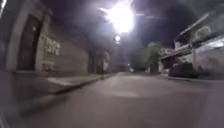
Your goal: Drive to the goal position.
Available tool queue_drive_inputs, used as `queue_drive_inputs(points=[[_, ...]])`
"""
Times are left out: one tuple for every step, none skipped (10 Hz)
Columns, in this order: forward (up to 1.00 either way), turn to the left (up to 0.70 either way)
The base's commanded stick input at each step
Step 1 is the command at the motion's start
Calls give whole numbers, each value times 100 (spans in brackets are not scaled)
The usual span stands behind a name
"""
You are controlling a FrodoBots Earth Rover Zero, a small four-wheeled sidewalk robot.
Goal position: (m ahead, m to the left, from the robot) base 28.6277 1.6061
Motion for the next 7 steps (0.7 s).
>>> queue_drive_inputs(points=[[70,0],[70,0],[70,0],[70,0],[70,0],[70,0],[70,0]])
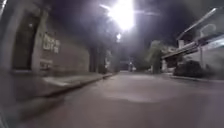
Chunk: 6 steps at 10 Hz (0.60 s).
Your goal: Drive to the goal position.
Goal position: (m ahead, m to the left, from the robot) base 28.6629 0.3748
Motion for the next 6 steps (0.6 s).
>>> queue_drive_inputs(points=[[70,0],[70,0],[70,0],[70,0],[70,0],[70,0]])
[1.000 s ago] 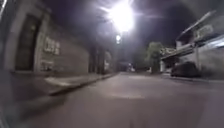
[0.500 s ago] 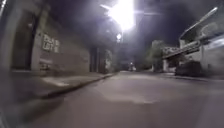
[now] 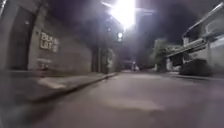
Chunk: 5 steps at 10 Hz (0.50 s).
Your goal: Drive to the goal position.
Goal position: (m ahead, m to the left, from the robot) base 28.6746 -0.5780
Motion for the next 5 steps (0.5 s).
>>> queue_drive_inputs(points=[[70,0],[70,0],[70,0],[70,0],[70,0]])
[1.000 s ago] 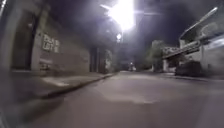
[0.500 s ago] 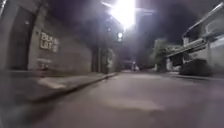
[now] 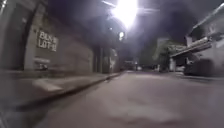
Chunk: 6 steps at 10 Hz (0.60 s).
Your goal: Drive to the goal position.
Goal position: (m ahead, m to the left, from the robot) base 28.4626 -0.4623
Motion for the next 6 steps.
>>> queue_drive_inputs(points=[[70,-15],[70,-35],[70,-35],[70,-35],[70,-35],[70,-35]])
